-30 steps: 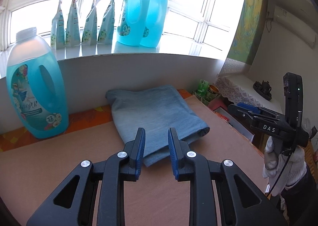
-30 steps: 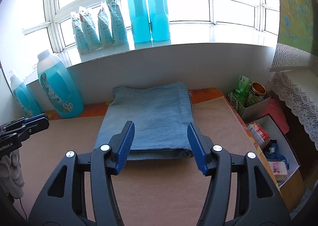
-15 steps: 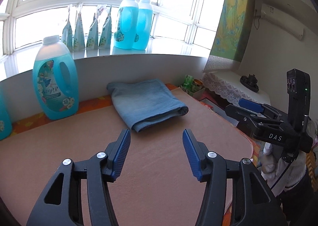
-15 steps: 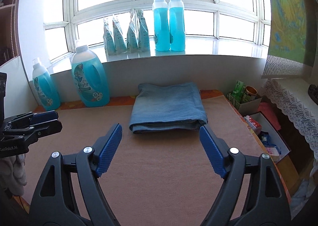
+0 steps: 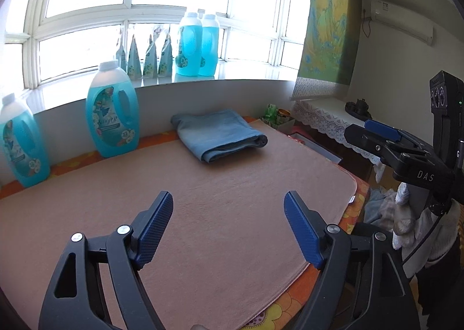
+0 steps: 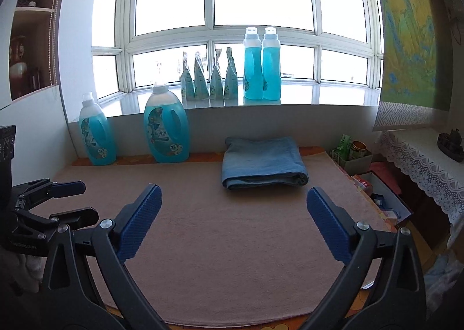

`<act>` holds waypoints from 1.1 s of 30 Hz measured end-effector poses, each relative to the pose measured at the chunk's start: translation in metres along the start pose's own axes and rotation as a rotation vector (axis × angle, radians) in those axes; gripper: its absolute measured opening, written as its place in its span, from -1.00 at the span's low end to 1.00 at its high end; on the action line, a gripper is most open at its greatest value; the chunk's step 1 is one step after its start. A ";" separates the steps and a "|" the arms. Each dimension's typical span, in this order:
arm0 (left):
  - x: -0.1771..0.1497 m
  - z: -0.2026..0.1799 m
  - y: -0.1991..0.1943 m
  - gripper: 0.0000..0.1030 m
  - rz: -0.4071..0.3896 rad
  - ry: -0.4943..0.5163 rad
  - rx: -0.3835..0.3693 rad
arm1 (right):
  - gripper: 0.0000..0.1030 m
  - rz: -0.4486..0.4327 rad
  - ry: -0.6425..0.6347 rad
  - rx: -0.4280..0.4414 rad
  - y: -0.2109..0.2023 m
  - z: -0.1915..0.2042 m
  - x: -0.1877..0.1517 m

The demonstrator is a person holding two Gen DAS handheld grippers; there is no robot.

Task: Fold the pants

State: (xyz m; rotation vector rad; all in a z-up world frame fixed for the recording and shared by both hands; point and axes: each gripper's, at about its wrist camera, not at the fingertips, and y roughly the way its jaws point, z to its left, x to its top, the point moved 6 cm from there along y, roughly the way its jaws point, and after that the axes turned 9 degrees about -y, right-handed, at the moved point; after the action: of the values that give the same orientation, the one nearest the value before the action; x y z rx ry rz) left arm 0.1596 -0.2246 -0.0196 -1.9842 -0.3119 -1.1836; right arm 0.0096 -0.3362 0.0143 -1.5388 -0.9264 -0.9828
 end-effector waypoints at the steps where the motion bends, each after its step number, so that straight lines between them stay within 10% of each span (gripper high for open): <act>1: -0.004 0.001 -0.005 0.54 -0.003 0.000 0.002 | 1.00 -0.004 0.007 0.002 -0.006 0.003 -0.003; 19: -0.062 0.044 -0.032 0.55 -0.003 -0.096 0.157 | 1.00 0.115 0.156 -0.065 -0.019 0.017 -0.101; 33: -0.078 0.056 -0.033 0.55 0.005 -0.133 0.203 | 1.00 0.146 0.176 -0.085 -0.003 0.018 -0.114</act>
State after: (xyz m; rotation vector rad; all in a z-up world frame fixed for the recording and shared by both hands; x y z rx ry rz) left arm 0.1351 -0.1485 -0.0822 -1.8868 -0.4759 -0.9776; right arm -0.0329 -0.3260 -0.0924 -1.5397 -0.6467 -1.0446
